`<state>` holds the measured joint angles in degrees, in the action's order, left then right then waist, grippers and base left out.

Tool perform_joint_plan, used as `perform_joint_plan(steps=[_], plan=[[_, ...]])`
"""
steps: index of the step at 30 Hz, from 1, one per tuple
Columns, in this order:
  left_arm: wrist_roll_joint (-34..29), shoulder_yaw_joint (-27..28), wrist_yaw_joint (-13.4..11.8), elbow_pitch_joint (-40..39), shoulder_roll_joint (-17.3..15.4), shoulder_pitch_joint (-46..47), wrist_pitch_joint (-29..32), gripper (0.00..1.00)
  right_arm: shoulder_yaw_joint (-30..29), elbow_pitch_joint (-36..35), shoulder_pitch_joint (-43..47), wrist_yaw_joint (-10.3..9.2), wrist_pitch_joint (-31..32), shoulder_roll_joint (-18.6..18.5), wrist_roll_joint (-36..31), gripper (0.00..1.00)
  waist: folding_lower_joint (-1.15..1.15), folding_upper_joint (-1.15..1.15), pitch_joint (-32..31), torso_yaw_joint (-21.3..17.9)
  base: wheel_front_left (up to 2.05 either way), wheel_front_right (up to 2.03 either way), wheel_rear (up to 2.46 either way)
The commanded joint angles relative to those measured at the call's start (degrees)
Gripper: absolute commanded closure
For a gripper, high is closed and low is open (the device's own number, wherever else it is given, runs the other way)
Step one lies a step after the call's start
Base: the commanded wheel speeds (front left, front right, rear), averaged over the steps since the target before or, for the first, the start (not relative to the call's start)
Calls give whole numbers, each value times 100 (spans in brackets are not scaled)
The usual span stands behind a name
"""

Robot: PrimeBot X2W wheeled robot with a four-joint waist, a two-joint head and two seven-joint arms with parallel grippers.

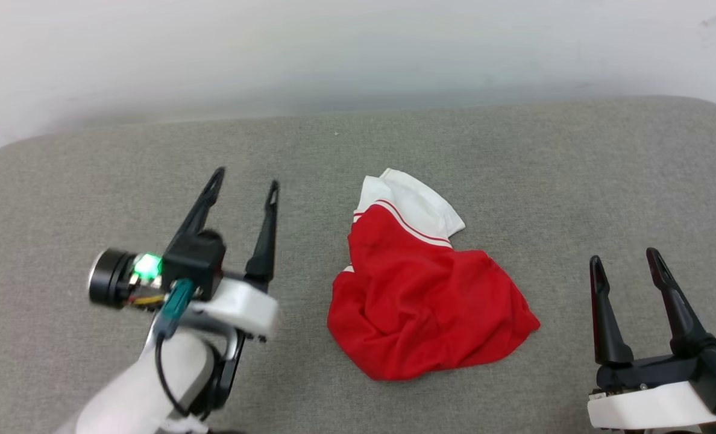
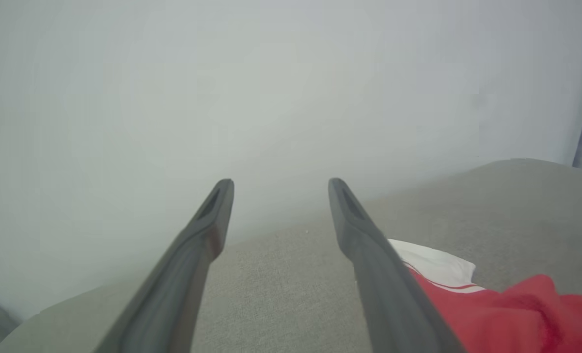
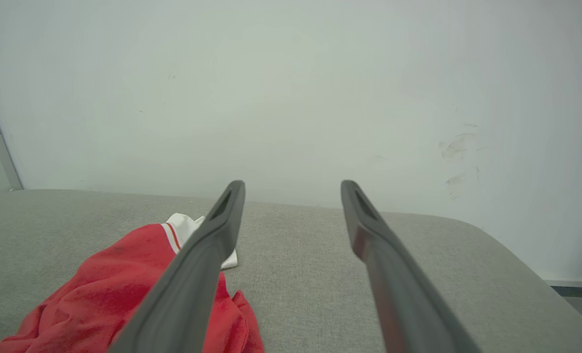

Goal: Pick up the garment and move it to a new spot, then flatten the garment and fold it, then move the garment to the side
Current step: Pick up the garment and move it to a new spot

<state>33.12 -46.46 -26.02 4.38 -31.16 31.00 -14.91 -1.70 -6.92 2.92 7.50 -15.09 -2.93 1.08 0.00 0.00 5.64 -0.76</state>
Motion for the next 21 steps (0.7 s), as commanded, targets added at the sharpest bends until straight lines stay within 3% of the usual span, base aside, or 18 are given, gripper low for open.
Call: perform_joint_plan(steps=[1,5,10,13,21], plan=[[-184,249,-120,-117,44,-381,-29,0,-13,11,84,-2,-13,7,61,0,0,0,-29,52,0,0,0],[-607,968,-276,-381,225,-1102,-28,0,-17,39,96,-2,-13,7,159,0,0,0,-56,100,0,0,0],[-1064,1754,-210,-600,587,-1876,-29,0,-38,97,154,-2,-13,7,282,0,0,0,-93,132,0,0,0],[-1283,2150,-35,-698,850,-2268,-29,0,-27,141,186,-2,-12,7,363,0,0,0,-112,133,0,0,0],[-1799,3023,718,-602,1473,-2907,-29,0,28,298,277,-2,-13,7,574,0,0,0,-152,112,0,0,0]])
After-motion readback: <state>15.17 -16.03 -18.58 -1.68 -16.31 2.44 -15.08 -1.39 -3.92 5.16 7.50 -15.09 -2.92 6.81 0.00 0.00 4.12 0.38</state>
